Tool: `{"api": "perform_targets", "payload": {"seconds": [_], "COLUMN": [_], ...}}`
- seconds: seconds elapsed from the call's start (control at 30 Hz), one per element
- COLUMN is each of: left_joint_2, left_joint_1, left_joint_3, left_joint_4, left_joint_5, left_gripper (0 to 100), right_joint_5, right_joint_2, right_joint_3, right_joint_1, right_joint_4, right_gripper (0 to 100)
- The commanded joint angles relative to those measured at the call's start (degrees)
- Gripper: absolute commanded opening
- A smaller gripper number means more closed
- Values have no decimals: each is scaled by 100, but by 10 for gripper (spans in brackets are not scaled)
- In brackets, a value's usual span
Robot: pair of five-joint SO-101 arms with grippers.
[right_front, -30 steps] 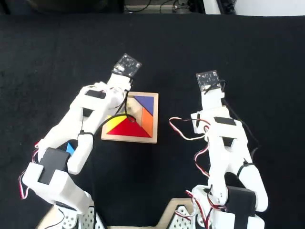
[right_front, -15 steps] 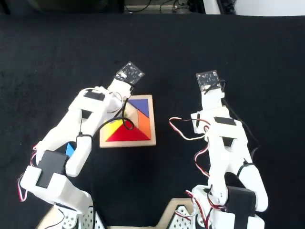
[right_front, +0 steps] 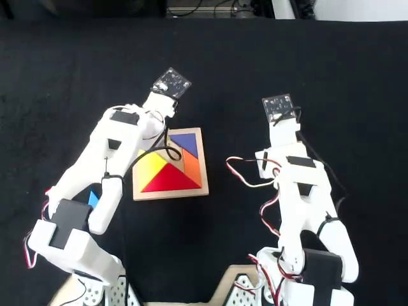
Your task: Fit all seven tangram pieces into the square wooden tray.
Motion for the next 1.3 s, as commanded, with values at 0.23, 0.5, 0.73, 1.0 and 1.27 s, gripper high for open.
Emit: {"api": "perform_targets", "payload": {"seconds": [0.23,0.5,0.73,1.0,1.27], "left_joint_2": [-158,-290,-2321,-3033,-923], "left_joint_1": [910,804,338,-1262,-1868], "left_joint_3": [303,338,-321,479,-549], "left_joint_4": [44,62,1547,1635,1538], "left_joint_5": [202,220,721,-835,-765], "left_gripper": [180,180,180,185,272], "right_joint_5": [53,53,53,53,53], "right_joint_2": [22,22,22,22,22], "right_joint_3": [-57,-57,-57,-48,-40], "right_joint_1": [-79,-79,-79,-79,-79], "right_joint_4": [-114,-114,-114,-114,-114], "right_gripper": [81,81,81,81,81]}}
